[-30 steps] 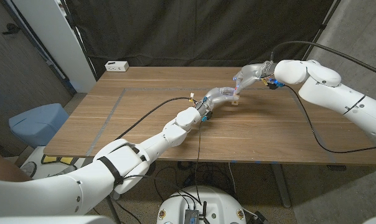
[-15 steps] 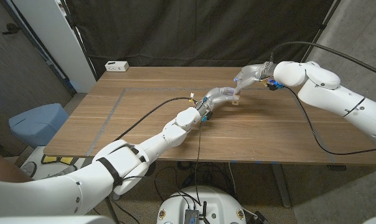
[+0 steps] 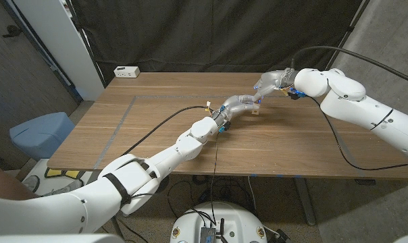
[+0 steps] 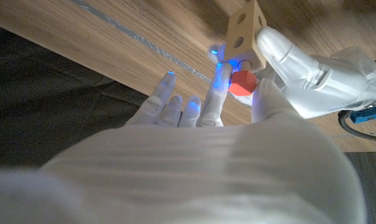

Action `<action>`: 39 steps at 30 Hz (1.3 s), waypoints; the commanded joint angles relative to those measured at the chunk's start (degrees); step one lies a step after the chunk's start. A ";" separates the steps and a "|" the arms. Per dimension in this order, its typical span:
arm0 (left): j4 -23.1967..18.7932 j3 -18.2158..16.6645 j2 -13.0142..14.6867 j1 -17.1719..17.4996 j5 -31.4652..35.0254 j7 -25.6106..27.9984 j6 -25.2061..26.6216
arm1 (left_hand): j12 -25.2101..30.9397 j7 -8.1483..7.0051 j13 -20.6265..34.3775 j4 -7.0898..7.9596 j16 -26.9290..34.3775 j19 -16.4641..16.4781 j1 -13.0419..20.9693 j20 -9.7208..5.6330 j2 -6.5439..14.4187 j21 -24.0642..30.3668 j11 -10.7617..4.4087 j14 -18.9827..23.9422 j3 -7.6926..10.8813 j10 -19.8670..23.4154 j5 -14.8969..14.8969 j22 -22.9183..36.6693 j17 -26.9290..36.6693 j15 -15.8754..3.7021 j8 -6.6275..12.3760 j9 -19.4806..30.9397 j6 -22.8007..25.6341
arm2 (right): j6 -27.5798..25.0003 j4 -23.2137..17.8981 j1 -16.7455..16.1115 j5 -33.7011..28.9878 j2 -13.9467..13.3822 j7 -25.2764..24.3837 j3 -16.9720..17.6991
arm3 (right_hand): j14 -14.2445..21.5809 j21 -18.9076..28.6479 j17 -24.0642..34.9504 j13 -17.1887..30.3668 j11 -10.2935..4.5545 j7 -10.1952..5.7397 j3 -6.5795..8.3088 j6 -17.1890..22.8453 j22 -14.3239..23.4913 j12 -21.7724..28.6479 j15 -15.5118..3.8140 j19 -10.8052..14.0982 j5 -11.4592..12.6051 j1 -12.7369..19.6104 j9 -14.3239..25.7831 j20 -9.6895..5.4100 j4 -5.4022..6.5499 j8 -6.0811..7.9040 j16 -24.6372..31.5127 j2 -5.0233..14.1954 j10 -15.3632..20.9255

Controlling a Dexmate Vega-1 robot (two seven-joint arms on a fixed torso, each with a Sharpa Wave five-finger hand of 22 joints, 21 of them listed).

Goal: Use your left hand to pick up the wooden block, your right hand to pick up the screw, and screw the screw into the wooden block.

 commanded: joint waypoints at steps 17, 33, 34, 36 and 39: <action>-3.64 0.21 1.18 1.36 0.36 0.58 1.11 | 0.46 1.85 5.25 0.25 -0.11 0.86 -0.70 0.07 2.79 0.37 -0.46 0.51 0.52 0.99 0.51 0.21 0.10 -5.82 0.15 0.75 4.19 | -4.29 -2.91 -1.97 -7.18 0.57 -0.35 0.21 | 2.21 -0.07 -0.11 -0.11 -0.06 1.04 -2.63 7.79 0.18 -0.07 -4.03 1.59 -0.32 -6.75 -0.93 -0.94 1.89 -0.22 0.19 0.21 3.08; -2.77 0.22 0.87 1.06 0.26 0.34 0.83 | 0.45 1.81 5.29 0.20 -0.15 0.90 -0.58 0.07 2.82 0.37 -0.46 0.55 0.59 1.01 0.58 0.22 0.07 -5.89 0.16 0.75 4.32 | -6.38 -3.43 -1.93 -9.44 0.84 1.19 -0.10 | 2.30 -0.39 -0.25 -0.24 1.65 1.19 -4.62 6.33 0.21 -1.26 -3.18 1.12 -0.39 -11.89 -1.01 -0.33 3.18 -3.30 -0.65 -0.36 2.22; -2.70 0.22 0.85 1.03 0.23 0.27 0.83 | 0.46 1.83 5.30 0.24 -0.15 0.89 -0.61 0.07 2.84 0.36 -0.46 0.55 0.59 1.02 0.58 0.22 0.07 -5.88 0.15 0.75 4.30 | -6.46 -3.49 -1.86 -9.64 0.79 1.37 -0.16 | 2.23 -0.45 -0.25 -0.24 1.84 1.29 -4.75 6.13 0.22 -1.31 -3.02 0.94 -0.38 -12.23 -0.99 -0.28 3.27 -3.50 -0.72 -0.41 2.14; -2.37 0.22 0.75 0.92 0.21 0.21 0.66 | 0.45 1.82 5.30 0.26 -0.16 0.88 -0.65 0.09 2.85 0.35 -0.46 0.54 0.59 1.00 0.58 0.22 0.08 -5.87 0.12 0.74 4.23 | -6.54 -3.61 -1.87 -9.62 0.72 1.53 -0.01 | 2.02 -0.45 -0.26 -0.23 2.46 1.37 -5.08 5.27 0.22 -1.51 -2.61 0.84 -0.35 -13.05 -0.93 -0.24 3.46 -4.16 -0.95 -0.61 1.76; -1.93 0.17 0.58 0.79 0.09 0.11 0.50 | 0.45 1.89 5.30 0.25 -0.19 0.89 -0.64 0.04 2.83 0.35 -0.46 0.51 0.60 1.00 0.59 0.23 0.06 -5.83 0.10 0.74 4.19 | -6.53 -3.90 -1.86 -9.21 0.50 2.06 0.32 | 1.44 -0.56 -0.36 -0.21 3.46 1.76 -5.50 3.49 0.22 -1.90 -2.04 0.36 -0.31 -14.02 -0.83 0.11 3.53 -5.36 -1.48 -1.04 0.74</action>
